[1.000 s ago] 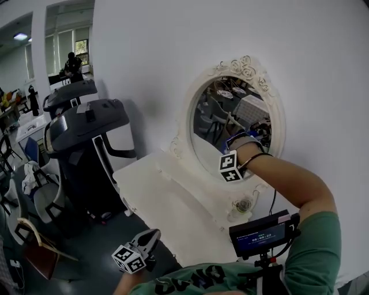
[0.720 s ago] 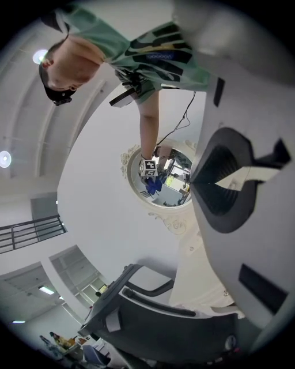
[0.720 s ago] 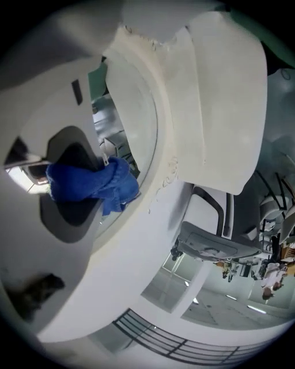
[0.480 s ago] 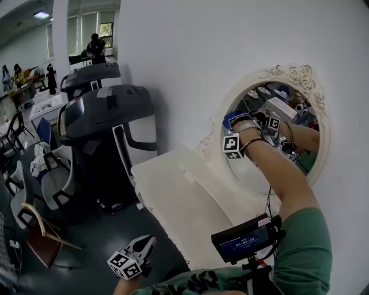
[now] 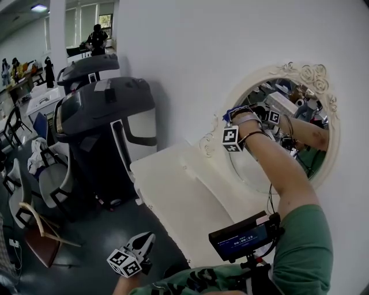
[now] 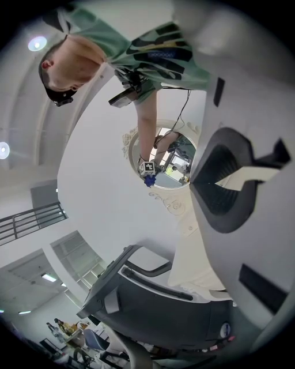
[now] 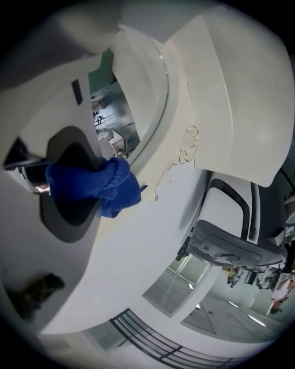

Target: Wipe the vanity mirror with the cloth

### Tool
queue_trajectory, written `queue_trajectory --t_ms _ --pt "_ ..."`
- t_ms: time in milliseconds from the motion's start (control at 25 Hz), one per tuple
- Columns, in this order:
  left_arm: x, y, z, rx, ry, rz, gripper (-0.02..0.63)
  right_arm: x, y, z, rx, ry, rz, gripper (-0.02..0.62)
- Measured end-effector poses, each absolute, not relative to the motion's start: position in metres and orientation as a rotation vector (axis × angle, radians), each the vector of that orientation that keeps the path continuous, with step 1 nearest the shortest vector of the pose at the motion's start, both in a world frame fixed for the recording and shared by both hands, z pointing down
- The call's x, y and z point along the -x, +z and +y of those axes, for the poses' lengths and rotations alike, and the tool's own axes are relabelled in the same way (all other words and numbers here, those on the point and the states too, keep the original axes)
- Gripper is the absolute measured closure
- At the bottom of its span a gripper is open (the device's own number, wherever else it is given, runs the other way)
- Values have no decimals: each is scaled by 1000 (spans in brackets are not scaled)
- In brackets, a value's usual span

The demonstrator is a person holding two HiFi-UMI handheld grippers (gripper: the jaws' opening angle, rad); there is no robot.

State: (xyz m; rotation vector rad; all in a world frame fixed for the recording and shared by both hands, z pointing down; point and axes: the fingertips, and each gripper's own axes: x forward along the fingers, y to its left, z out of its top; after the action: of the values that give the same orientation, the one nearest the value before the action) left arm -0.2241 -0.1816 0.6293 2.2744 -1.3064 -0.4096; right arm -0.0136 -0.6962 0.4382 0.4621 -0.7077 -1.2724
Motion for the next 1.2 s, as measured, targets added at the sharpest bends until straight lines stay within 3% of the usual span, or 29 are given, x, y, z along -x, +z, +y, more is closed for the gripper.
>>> queue_trajectory --t_ms 280,720,1200 --pt "204 609 -174 -2331 -425 -1287 600 -51 445 -639 -391 -1117 -656 522" --pt "98 542 -110 -2461 -453 -1181 600 -251 439 -440 -280 -768 -662 522" --pt "96 554 -103 -2461 -447 -1231 600 -285 474 -426 -229 -634 -622 522"
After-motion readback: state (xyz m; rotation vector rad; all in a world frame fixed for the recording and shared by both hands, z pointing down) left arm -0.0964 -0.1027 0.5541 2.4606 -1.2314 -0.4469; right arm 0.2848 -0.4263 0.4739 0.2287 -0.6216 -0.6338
